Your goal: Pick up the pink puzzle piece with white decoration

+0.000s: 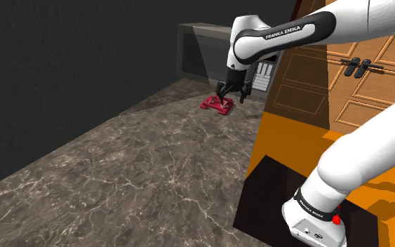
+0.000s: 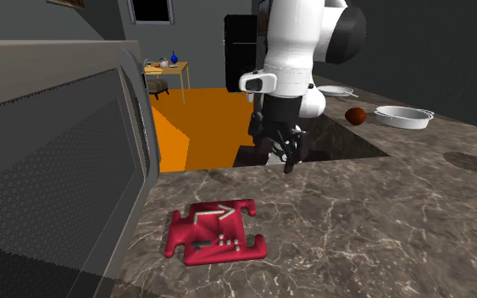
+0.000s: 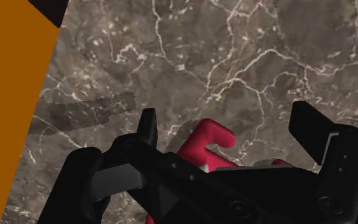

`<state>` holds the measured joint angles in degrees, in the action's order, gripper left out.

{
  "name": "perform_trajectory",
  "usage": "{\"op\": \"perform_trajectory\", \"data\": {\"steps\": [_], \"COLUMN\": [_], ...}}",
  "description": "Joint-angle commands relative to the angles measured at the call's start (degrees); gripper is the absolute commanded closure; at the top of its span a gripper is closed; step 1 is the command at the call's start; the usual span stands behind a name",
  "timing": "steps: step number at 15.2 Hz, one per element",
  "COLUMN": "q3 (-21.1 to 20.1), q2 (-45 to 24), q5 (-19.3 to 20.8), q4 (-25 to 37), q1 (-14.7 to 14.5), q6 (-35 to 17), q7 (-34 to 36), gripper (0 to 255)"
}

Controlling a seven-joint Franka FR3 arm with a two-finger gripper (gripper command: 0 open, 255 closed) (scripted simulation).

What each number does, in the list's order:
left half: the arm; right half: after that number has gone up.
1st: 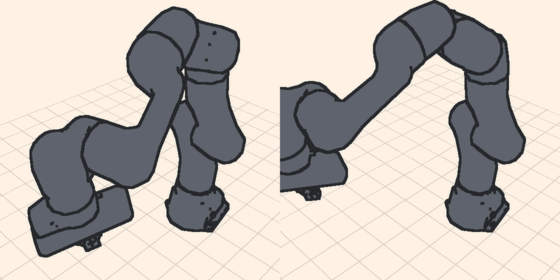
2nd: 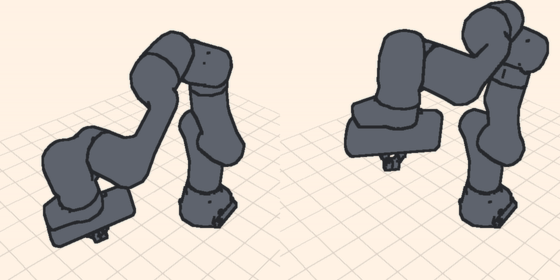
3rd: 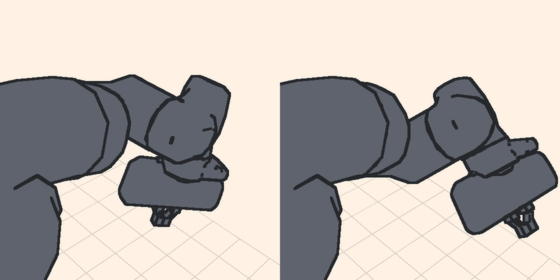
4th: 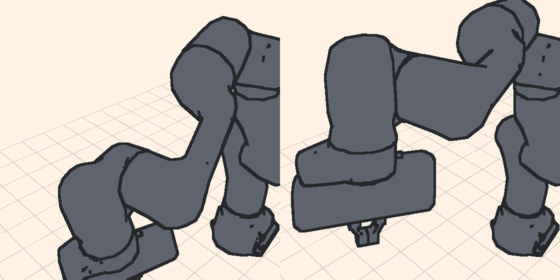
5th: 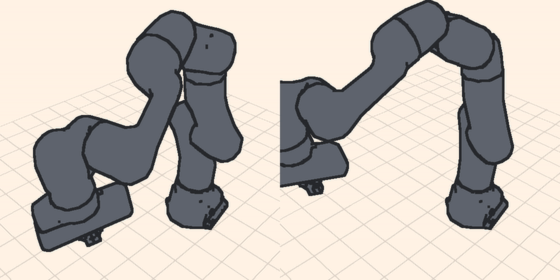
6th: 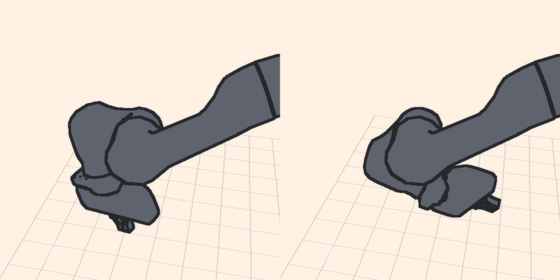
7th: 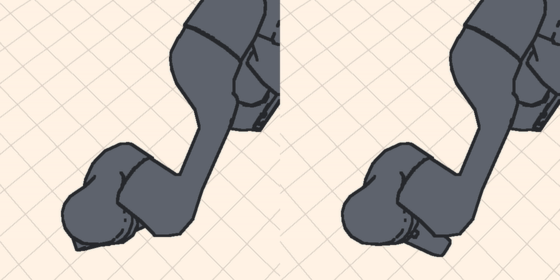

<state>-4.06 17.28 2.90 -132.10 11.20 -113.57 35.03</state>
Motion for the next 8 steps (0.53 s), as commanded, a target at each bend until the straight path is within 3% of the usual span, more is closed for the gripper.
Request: {"op": "perform_trajectory", "data": {"steps": [1,8], "q3": [-0.04,1.11], "q2": [-3.54,-13.24], "q5": [0.15,1.02], "q4": [1.24,5.26], "q1": [1.00,3.55], "q6": [-3.10,-10.62], "q7": [3.88,12.53], "gripper": [0,0]}}
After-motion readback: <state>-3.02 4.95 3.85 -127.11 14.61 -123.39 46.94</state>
